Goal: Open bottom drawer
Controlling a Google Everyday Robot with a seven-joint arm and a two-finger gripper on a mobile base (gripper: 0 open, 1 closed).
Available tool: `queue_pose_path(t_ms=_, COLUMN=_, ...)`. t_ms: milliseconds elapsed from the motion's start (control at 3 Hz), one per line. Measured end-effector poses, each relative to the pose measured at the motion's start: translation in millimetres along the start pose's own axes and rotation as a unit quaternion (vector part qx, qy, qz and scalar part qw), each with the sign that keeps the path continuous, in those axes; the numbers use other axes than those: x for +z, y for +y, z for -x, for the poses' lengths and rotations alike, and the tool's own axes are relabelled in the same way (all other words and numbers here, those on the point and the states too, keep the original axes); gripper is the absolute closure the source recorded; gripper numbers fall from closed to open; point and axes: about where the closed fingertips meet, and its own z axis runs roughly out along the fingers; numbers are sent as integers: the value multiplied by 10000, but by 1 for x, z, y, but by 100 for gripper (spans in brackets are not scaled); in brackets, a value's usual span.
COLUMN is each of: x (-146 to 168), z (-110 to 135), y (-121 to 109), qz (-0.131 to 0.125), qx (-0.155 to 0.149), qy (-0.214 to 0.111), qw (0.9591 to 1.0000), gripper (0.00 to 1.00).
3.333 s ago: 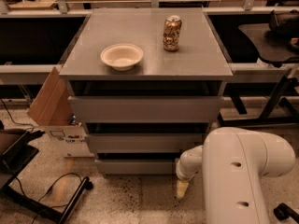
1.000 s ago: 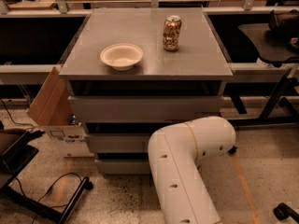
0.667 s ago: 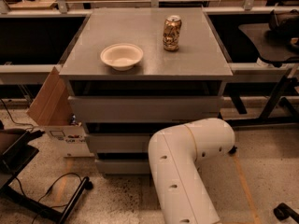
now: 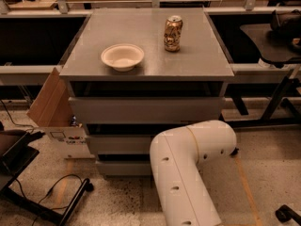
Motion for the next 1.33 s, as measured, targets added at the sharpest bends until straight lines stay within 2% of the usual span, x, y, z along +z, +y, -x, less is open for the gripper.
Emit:
queue_pose_path(t_ms=667, x=-12, z=2, y=-5, qz=-52, qx=-17, qy=-2, qw=10000, gripper=83)
queue_pose_path(t_ms=1000, x=-17, z=2, y=-7, qz=-53, qx=-17, qy=-2, qw=10000, gripper=100)
queue_pose_path(t_ms=1333, x=-22, z=2, y=-8, qz=-53, qx=-17, qy=-2, qw=10000, gripper=100)
